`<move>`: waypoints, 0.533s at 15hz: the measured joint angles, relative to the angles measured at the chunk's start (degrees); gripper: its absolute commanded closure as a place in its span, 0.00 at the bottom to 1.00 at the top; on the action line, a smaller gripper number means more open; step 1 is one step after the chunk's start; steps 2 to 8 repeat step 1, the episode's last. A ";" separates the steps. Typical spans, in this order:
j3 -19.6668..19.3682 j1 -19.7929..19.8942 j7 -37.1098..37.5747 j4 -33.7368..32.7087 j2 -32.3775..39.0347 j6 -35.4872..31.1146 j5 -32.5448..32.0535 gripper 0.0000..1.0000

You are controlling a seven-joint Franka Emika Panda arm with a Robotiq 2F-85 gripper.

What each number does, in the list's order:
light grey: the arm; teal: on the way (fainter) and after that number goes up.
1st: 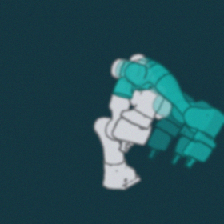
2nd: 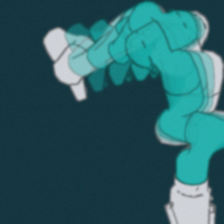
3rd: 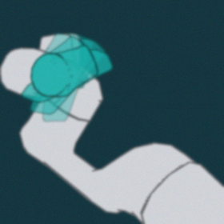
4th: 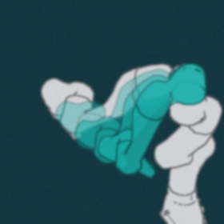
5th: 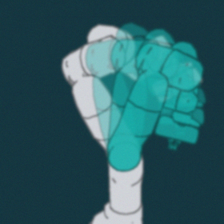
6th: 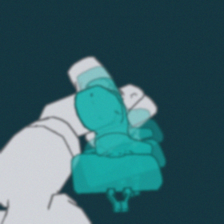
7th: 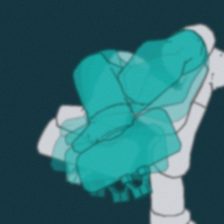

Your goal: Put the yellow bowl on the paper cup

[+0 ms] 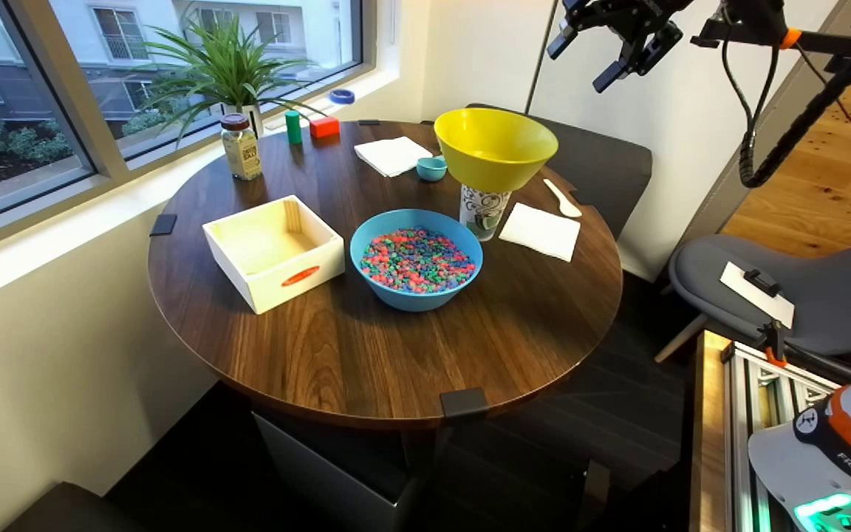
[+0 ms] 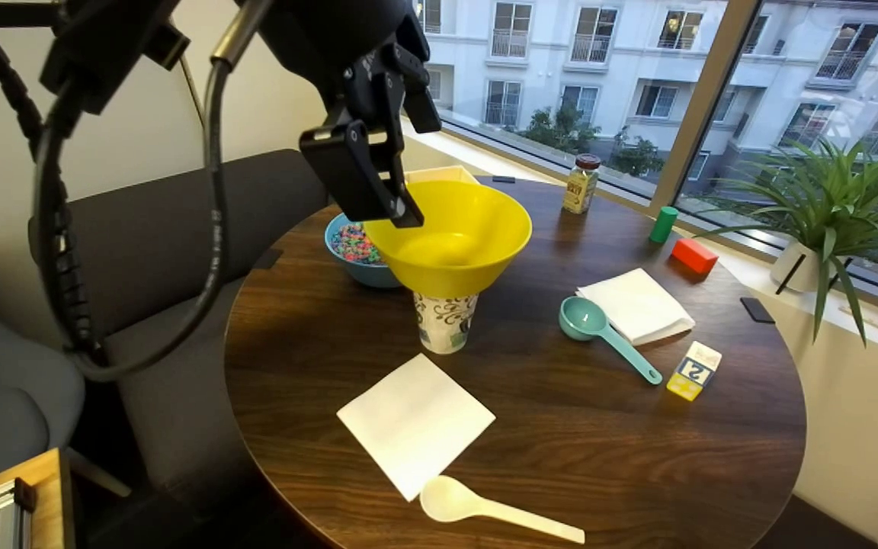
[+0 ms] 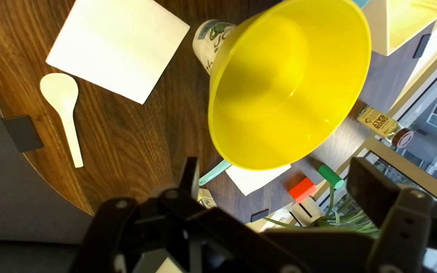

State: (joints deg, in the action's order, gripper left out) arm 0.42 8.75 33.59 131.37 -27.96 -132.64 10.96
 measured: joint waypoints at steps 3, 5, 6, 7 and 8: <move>0.00 0.01 0.00 0.00 0.00 0.00 -0.02 0.00; 0.00 0.01 0.00 0.00 0.00 0.00 -0.02 0.00; 0.00 0.01 0.00 0.00 0.00 0.00 -0.02 0.00; 0.00 0.01 0.00 0.00 0.00 0.00 -0.02 0.00; 0.00 0.01 0.00 0.00 0.00 0.00 -0.02 0.00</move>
